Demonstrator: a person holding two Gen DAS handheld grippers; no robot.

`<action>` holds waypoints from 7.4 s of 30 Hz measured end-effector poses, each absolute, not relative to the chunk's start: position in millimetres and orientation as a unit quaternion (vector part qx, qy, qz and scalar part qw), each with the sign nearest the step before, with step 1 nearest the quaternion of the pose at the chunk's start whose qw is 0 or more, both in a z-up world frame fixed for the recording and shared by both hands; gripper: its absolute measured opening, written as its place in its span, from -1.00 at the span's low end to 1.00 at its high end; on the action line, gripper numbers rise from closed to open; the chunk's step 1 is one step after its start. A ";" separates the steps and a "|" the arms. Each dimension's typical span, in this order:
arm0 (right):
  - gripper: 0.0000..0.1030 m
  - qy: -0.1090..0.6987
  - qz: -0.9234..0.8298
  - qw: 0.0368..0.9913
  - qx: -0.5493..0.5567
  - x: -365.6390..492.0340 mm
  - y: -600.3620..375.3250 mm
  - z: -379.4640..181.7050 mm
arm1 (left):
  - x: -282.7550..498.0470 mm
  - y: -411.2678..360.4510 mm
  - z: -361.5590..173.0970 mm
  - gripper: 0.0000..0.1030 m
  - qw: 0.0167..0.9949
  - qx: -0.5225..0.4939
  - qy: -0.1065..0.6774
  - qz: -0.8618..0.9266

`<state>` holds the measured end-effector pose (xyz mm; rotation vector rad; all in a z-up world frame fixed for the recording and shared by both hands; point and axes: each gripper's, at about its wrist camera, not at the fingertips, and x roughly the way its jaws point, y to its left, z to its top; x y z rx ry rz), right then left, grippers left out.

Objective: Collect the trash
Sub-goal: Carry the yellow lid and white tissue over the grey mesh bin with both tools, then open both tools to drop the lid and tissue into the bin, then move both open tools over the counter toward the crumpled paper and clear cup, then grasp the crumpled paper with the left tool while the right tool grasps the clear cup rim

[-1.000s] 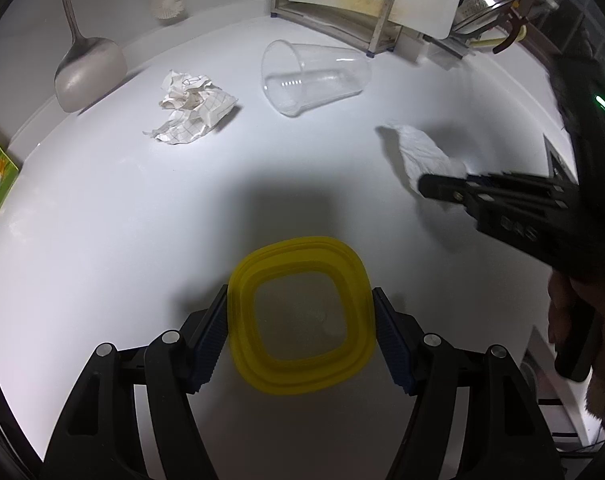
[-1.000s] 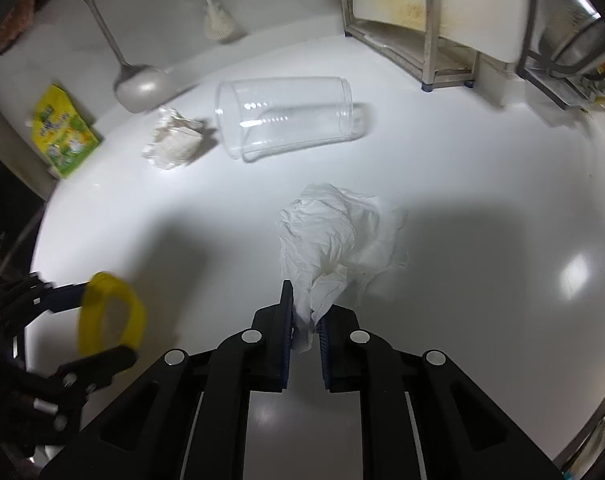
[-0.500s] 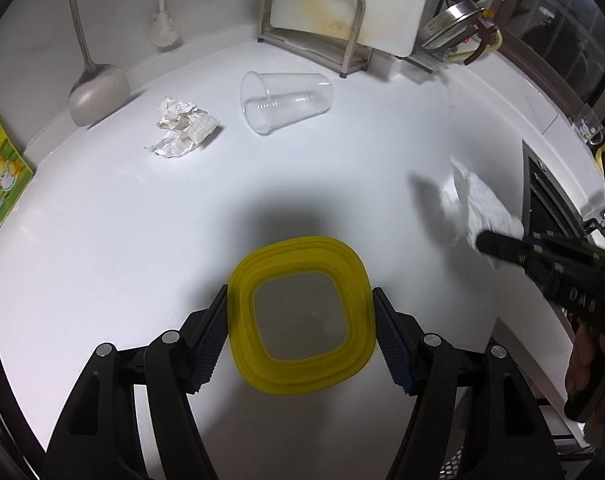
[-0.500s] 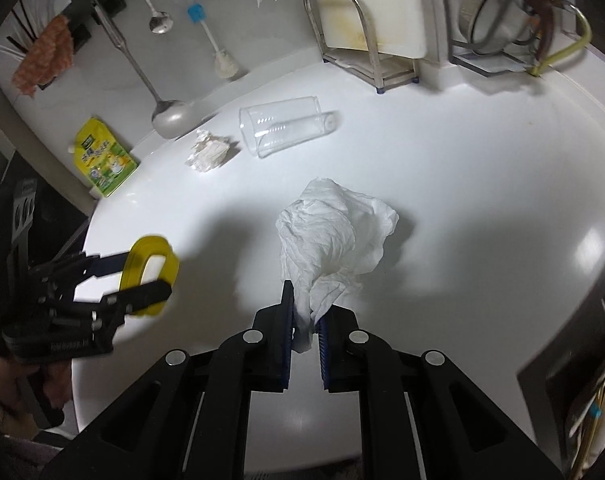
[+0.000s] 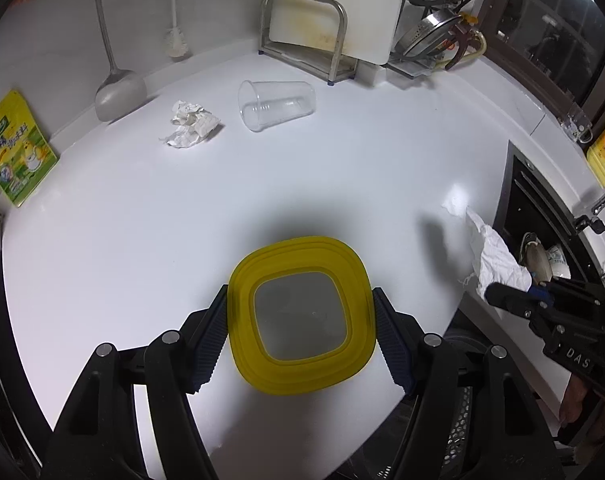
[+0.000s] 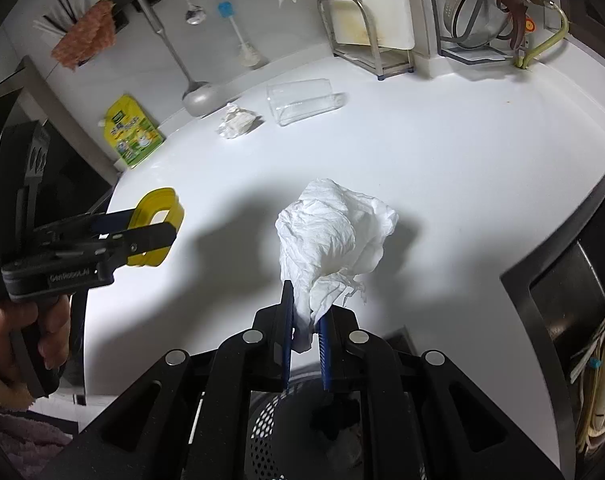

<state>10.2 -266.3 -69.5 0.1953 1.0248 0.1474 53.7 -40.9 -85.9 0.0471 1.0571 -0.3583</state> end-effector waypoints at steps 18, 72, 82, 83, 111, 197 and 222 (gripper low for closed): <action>-0.79 0.482 0.075 0.868 0.092 -66.0 -268.9 -57.8 | -0.1 -67.8 -69.7 0.28 0.853 0.019 0.488 -0.187; -0.76 0.514 0.053 0.848 0.117 -180.6 -301.3 -89.6 | -103.1 -148.8 -96.4 0.28 0.822 0.054 0.512 -0.242; -0.75 0.524 0.051 0.841 0.123 -181.9 -302.8 -99.2 | -106.4 -156.7 -106.5 0.28 0.812 0.058 0.523 -0.251; -0.74 0.526 0.050 0.840 0.124 -182.5 -303.0 -101.1 | -107.1 -157.4 -108.7 0.28 0.811 0.059 0.525 -0.251; -0.01 0.547 0.038 0.821 0.157 -186.1 -304.8 -129.3 | -96.3 -160.7 -138.8 0.46 0.781 0.044 0.564 -0.265; 0.43 0.469 -0.026 0.882 0.049 273.6 -195.2 -91.6 | 293.3 25.3 -151.5 0.75 0.837 0.048 0.516 -0.174; -0.92 0.495 -0.089 0.864 0.033 300.1 -205.8 -130.1 | 293.3 12.6 -146.6 -0.85 0.848 0.067 0.481 -0.213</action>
